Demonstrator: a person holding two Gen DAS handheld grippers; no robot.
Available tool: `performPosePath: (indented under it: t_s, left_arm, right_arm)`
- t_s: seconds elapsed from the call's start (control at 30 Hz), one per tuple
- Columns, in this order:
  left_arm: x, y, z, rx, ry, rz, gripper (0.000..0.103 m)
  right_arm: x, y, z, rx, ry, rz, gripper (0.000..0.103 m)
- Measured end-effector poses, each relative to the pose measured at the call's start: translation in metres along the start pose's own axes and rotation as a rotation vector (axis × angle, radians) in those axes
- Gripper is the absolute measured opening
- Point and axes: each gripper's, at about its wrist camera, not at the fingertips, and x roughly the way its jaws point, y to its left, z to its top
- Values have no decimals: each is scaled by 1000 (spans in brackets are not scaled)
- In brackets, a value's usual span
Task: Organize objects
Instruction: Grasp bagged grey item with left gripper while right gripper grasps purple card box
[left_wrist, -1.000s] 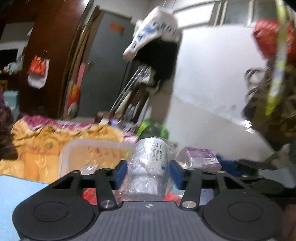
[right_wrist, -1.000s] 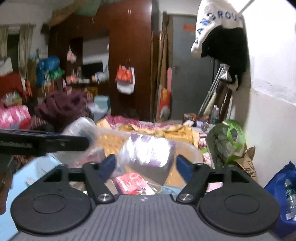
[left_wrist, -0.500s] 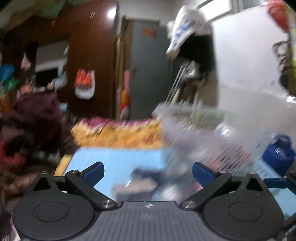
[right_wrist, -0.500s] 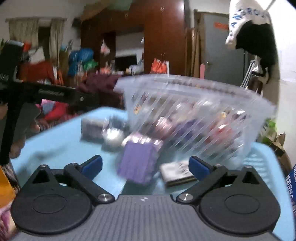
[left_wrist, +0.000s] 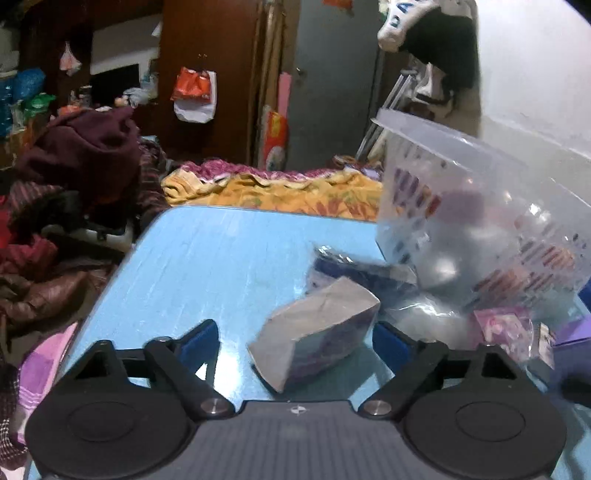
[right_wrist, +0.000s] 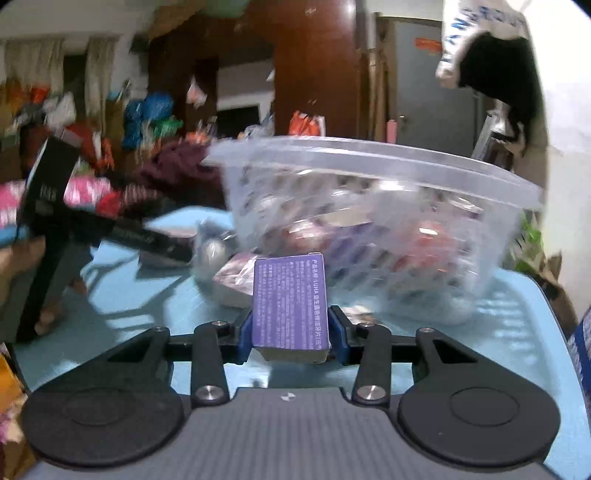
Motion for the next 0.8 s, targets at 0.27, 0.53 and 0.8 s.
performPosePath:
  t_s: [0.27,0.53,0.8]
  left_arm:
    - [-23,-7,-8,-31,-109,-89,40]
    - [-72,-45,-27,12,-292,-261,39]
    - [-61,-67,-39,83,-325,-404,39]
  right_arm:
    - [-31,-50,-15,149,-87,-7,45]
    - [-31,-42,-18,115,-112,-11,45]
    - [-33,-36,-20,75,-121,-18,43]
